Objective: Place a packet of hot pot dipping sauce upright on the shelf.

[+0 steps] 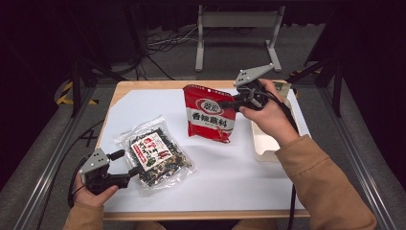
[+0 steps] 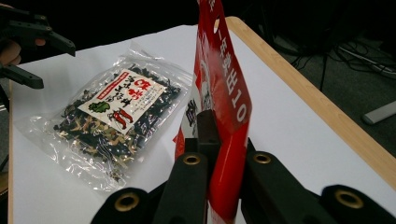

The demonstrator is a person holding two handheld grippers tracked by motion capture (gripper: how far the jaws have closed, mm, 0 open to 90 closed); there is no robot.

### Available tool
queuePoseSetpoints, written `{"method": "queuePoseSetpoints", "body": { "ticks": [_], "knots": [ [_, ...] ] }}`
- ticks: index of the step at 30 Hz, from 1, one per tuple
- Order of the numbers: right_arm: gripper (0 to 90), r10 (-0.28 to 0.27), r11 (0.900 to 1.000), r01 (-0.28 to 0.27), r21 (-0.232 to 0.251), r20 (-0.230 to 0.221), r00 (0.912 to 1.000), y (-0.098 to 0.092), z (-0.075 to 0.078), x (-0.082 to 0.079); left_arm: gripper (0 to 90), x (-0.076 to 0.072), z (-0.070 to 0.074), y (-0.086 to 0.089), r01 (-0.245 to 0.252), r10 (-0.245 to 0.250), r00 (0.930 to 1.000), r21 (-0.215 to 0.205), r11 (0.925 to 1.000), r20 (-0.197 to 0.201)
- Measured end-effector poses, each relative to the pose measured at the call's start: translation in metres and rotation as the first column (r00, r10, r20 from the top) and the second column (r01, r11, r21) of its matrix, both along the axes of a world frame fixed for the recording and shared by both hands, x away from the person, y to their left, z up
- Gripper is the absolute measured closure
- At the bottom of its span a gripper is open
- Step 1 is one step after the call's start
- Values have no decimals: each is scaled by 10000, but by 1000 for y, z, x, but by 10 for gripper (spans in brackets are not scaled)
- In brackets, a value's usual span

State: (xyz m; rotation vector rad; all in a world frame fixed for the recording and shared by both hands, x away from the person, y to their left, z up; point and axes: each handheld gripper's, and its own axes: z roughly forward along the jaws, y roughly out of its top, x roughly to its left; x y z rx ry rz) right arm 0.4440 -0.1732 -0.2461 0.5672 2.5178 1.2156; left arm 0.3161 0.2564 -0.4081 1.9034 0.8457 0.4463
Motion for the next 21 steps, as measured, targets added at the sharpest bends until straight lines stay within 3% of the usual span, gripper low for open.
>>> {"method": "queuePoseSetpoints", "body": {
  "ticks": [9,21],
  "knots": [
    [888,-84,10000,83,26,512,9987,-14,16,-9,176,1,-1,-1,-4,4,10000,-9,10000,-46],
    [888,-225,9997,217,99,878,9959,-40,29,-18,176,3,-2,-2,-10,11,10000,21,10000,-62]
  ]
}}
